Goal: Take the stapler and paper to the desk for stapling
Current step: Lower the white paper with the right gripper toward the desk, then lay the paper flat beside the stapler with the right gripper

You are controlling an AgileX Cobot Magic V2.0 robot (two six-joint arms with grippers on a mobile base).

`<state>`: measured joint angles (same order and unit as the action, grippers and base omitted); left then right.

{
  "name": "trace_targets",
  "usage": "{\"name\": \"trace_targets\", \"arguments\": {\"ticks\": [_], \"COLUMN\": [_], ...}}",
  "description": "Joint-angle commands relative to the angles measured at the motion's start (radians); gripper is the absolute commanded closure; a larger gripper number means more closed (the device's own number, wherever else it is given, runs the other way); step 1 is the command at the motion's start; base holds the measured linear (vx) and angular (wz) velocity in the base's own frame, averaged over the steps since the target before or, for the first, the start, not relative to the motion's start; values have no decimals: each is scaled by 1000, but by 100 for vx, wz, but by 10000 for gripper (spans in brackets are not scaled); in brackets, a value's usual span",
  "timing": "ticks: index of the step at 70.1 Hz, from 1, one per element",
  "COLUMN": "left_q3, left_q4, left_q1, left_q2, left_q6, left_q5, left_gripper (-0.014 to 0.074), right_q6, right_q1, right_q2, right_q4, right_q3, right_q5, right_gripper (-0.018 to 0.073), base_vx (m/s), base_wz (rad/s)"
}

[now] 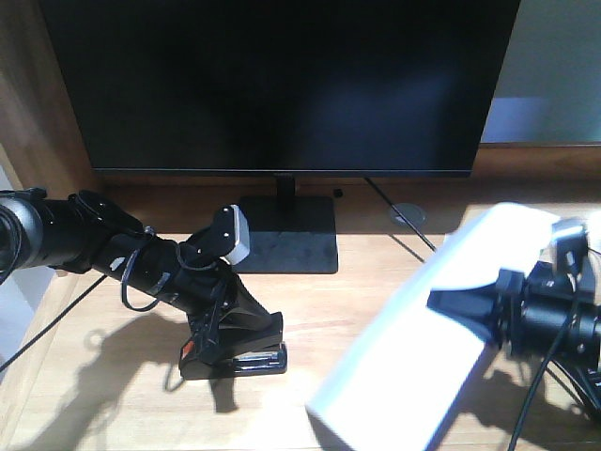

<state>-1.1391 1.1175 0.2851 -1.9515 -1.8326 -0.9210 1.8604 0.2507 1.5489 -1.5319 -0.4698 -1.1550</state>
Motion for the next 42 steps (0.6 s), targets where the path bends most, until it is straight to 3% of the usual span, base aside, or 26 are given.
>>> {"name": "trace_targets", "arguments": {"ticks": [1, 10, 22, 31, 42], "left_q3": [-23, -23, -23, -23, -23], "left_q4": [52, 52, 52, 52, 52], "left_q1": [3, 3, 3, 3, 3], "left_q2": [47, 47, 47, 47, 47], "left_q6": [7, 7, 7, 7, 7], "left_q5": [-36, -36, -36, -36, -36], "left_gripper": [603, 603, 603, 603, 603], "right_q6": [-15, -37, -73, -88, -116], "right_q1": [7, -23, -137, -203, -225], "right_q2": [2, 29, 75, 115, 148], "right_q4": [-41, -77, -68, -45, -48], "right_q3": [-25, -25, -25, -25, -25], "right_q5": [-191, -191, -170, -91, 21], "right_gripper": [562, 562, 562, 562, 562], "base_vx": [0, 0, 0, 0, 0], "base_wz": [0, 0, 0, 0, 0]}}
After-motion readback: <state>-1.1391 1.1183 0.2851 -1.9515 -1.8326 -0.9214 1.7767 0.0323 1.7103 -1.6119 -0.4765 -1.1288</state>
